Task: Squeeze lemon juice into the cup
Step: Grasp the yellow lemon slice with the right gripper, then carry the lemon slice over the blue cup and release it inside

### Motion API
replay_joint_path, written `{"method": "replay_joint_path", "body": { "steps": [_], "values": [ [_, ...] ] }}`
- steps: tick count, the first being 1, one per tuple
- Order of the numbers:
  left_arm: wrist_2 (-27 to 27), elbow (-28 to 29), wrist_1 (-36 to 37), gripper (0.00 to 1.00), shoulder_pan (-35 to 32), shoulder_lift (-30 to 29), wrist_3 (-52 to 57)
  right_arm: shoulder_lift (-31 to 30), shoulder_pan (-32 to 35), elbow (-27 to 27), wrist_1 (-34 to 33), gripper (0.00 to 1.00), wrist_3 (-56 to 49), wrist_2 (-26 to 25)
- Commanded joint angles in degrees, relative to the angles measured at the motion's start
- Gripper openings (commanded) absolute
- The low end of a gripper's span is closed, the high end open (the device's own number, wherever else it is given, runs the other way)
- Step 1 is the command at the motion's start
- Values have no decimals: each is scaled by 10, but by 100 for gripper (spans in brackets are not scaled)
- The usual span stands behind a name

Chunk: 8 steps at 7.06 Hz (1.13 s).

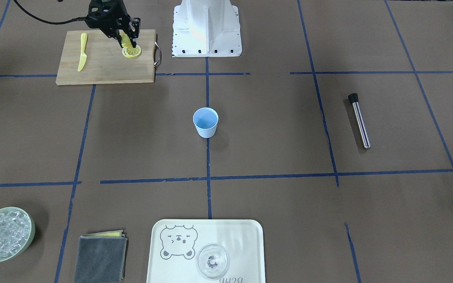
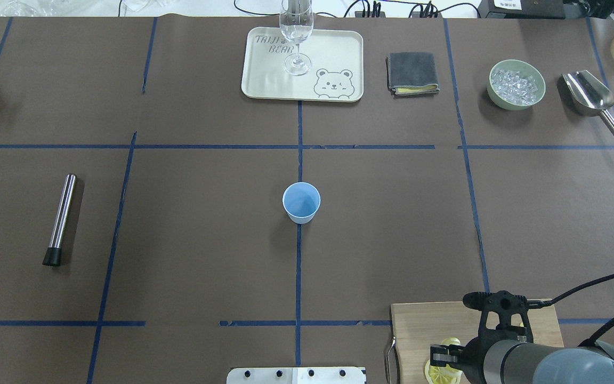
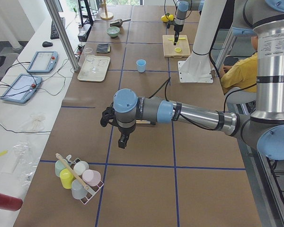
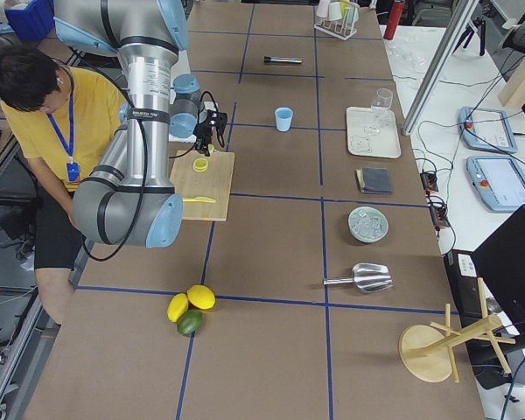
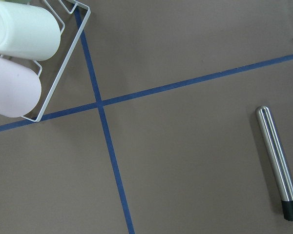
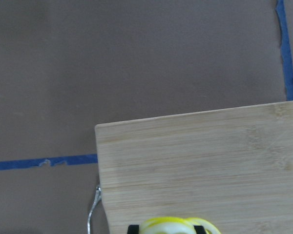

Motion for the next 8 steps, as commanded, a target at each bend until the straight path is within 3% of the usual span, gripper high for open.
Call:
{"method": "replay_joint_path", "body": {
  "steps": [1,4,5,6,8],
  "values": [
    [0,-1,0,100,0,1,0,89,67,-15,-24,45,0,19],
    [0,-4,0,100,-2,3,0,314,188,-166,-78,46,0,106],
    [0,-8,0,100,-2,6,0,352,208,-204,-75,47,2,115],
    [0,-7,0,100,-2,6,0,411,219,-273,-73,47,25,115],
    [0,-8,0,100,-2,6,0,445,234,-335,-71,47,28,115]
  ]
}}
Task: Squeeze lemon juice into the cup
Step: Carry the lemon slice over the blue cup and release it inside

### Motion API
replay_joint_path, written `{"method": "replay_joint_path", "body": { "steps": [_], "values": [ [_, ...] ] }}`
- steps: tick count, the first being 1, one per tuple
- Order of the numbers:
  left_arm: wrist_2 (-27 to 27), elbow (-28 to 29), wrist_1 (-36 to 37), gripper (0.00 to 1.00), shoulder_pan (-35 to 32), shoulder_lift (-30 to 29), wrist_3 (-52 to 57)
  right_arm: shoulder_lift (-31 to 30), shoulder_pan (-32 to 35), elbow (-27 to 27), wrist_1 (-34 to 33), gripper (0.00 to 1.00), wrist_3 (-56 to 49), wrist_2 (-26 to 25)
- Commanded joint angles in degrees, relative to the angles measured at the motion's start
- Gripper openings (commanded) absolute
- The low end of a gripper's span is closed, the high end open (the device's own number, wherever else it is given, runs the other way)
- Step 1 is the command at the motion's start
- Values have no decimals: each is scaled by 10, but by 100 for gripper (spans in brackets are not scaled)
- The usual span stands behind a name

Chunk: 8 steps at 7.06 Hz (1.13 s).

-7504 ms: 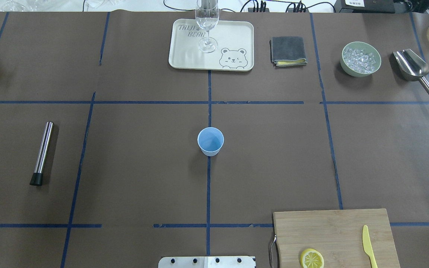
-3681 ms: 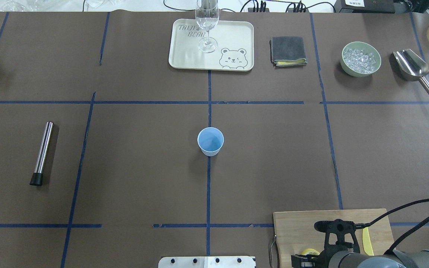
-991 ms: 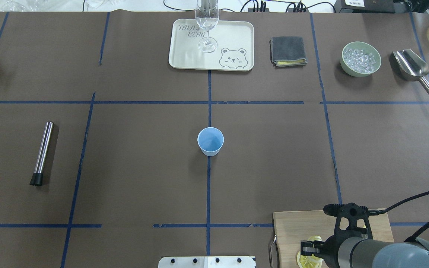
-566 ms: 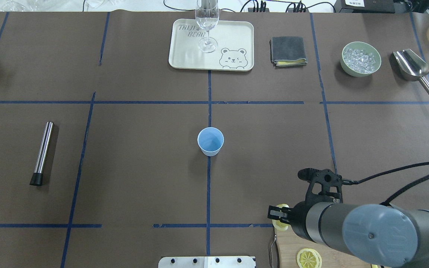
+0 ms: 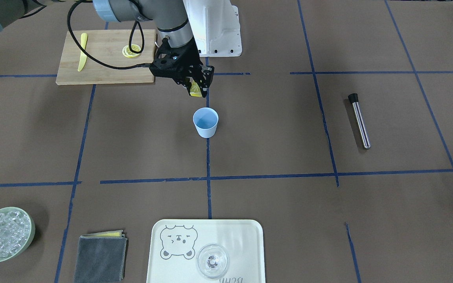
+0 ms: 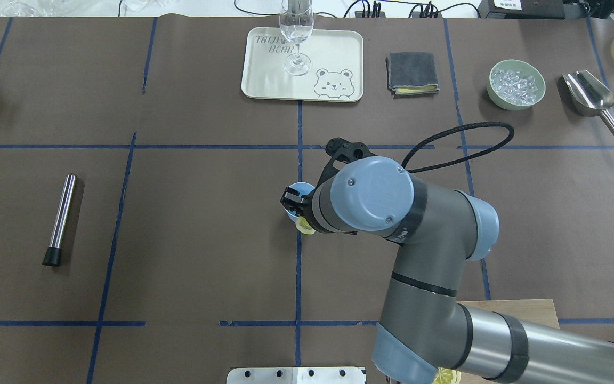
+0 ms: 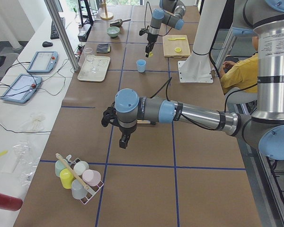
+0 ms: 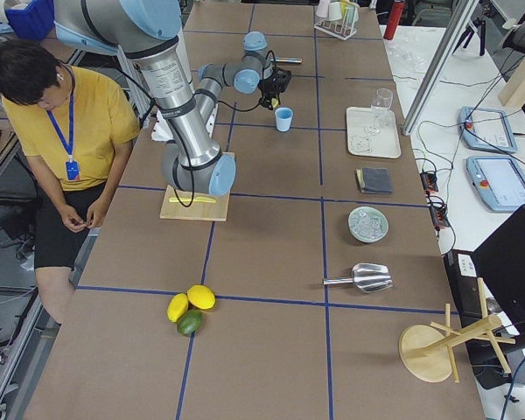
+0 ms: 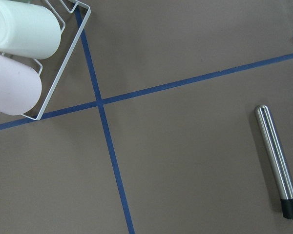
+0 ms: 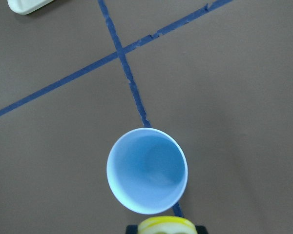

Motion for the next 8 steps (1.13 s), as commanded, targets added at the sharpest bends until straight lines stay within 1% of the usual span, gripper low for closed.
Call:
{"method": "replay_joint_path", "body": {
  "steps": [1,2,3,6,7,8],
  "values": [
    [-1,-1,0,100,0,1,0,32,20,-68,23,47,2,1],
    [-5,0,0,100,0,0,0,33,20,-85,46,47,4,1],
    [-12,1,0,100,0,1,0,33,20,-88,46,47,3,1],
    [-13,0,0,100,0,0,0,30,20,-99,45,69,-3,1],
    [-13,-1,-1,100,0,-1,0,31,20,-99,46,75,-3,2],
    [-13,-6,-1,100,1,-2,-1,32,20,-99,46,78,-4,2]
  ]
}}
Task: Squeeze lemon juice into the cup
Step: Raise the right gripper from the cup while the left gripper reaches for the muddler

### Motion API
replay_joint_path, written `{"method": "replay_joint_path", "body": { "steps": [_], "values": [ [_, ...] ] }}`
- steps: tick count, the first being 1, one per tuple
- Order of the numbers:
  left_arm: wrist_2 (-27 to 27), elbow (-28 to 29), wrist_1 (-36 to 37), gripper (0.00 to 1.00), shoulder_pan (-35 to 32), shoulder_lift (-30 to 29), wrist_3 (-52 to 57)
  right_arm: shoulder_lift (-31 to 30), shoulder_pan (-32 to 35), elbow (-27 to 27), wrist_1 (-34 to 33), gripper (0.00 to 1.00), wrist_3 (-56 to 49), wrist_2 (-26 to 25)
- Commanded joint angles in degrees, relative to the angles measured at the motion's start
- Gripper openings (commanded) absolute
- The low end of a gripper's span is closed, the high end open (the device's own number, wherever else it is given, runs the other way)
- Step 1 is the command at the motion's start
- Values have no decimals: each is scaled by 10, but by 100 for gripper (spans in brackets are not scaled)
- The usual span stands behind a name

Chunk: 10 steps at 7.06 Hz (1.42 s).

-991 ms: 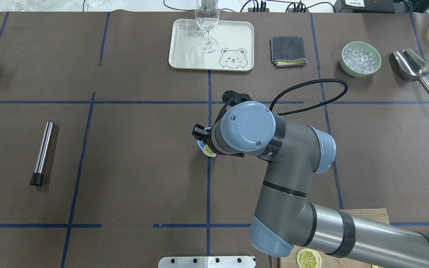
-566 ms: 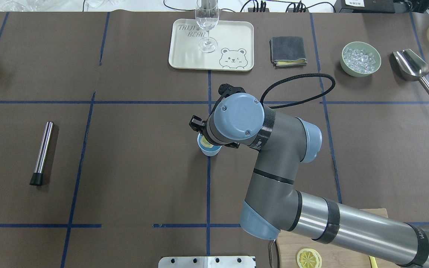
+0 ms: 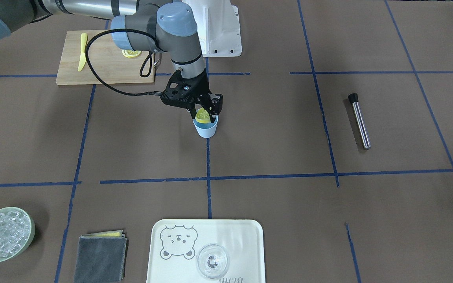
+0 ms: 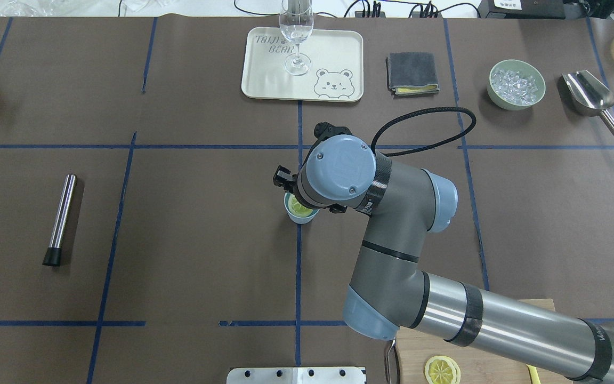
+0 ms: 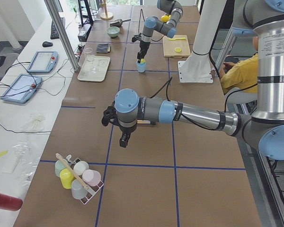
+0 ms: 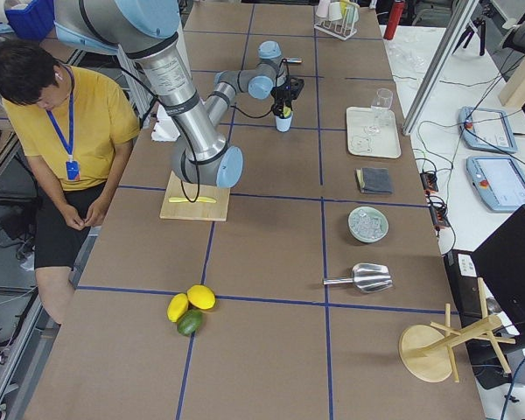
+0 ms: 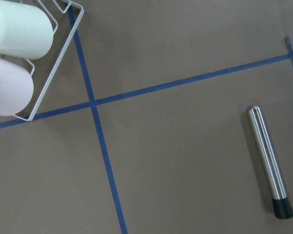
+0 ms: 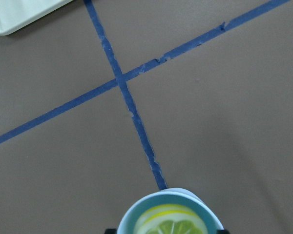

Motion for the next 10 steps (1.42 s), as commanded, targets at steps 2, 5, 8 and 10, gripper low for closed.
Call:
{"method": "replay_joint_path", "body": {
  "steps": [2,5,8,10],
  "values": [
    [0,3,-38,100,7,-9,-1,2,3,9,3,98,0,11],
    [28,40,-279,100,140,-5,-300,-100,103,125,6,99,-18,144],
    [128,88,-311,95,285,-51,-474,-235,159,194,8,100,-141,184],
    [132,110,-296,90,333,-80,-564,-243,158,196,15,100,-142,185]
  ]
}}
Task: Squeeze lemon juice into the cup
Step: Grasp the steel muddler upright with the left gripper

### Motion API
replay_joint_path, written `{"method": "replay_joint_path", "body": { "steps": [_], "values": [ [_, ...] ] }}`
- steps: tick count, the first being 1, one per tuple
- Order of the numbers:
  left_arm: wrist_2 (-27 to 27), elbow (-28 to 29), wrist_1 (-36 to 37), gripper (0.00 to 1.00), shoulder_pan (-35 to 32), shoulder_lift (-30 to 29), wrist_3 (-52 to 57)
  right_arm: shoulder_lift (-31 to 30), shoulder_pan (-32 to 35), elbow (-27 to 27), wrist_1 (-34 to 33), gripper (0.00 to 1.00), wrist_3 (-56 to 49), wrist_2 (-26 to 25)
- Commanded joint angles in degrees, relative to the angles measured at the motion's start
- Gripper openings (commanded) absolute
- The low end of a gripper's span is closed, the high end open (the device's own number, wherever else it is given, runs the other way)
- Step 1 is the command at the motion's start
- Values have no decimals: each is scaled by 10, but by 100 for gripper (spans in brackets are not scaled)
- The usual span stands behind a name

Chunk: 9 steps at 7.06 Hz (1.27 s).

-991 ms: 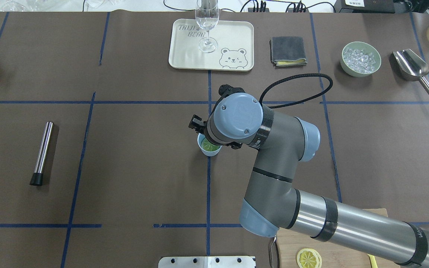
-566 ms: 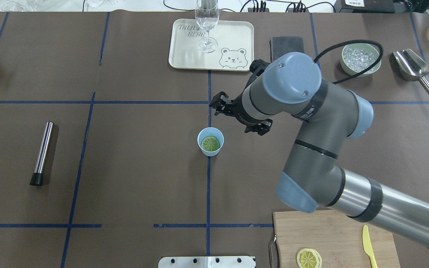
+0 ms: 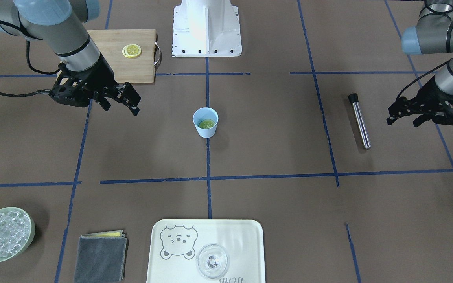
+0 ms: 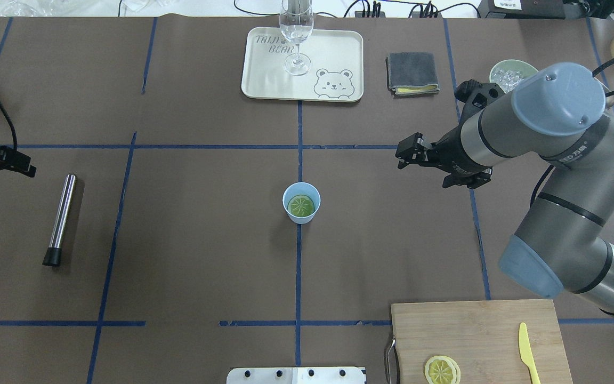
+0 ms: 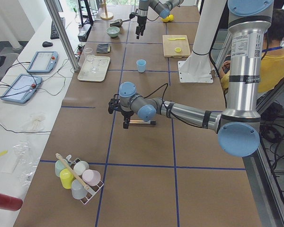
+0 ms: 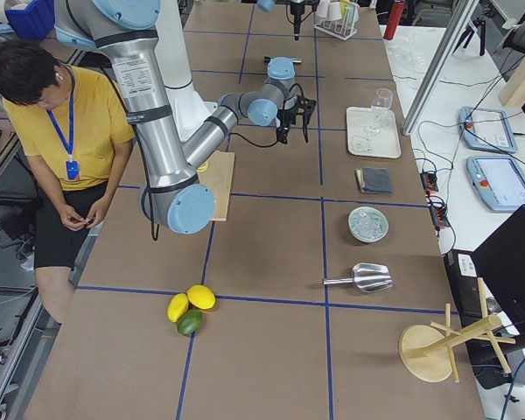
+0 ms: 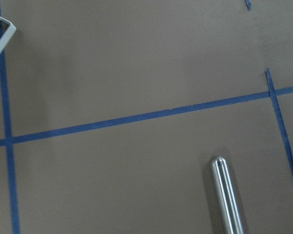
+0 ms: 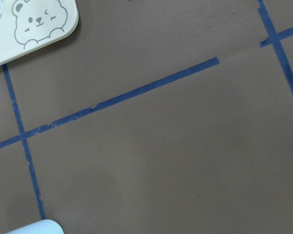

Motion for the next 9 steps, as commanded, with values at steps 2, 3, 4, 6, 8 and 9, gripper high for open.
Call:
{"method": "replay_joint_path", "body": {
  "steps": [2,3,4,6,8,9],
  "values": [
    [17,37,1,90,76,-20,-53,-21,1,12,3,100,-4,1],
    [40,48,1,87,91,-31,-54,-21,0,12,3,100,-4,1],
    [42,52,0,82,94,-31,-49,-21,0,12,3,100,-4,1],
    [43,55,-2,76,100,-31,-45,-21,0,12,3,100,-2,1],
    [43,55,-2,62,110,-32,-44,-20,-1,11,3,100,-3,1],
    [43,55,-2,47,111,-32,-44,-19,-1,11,3,100,-2,1]
  ]
}}
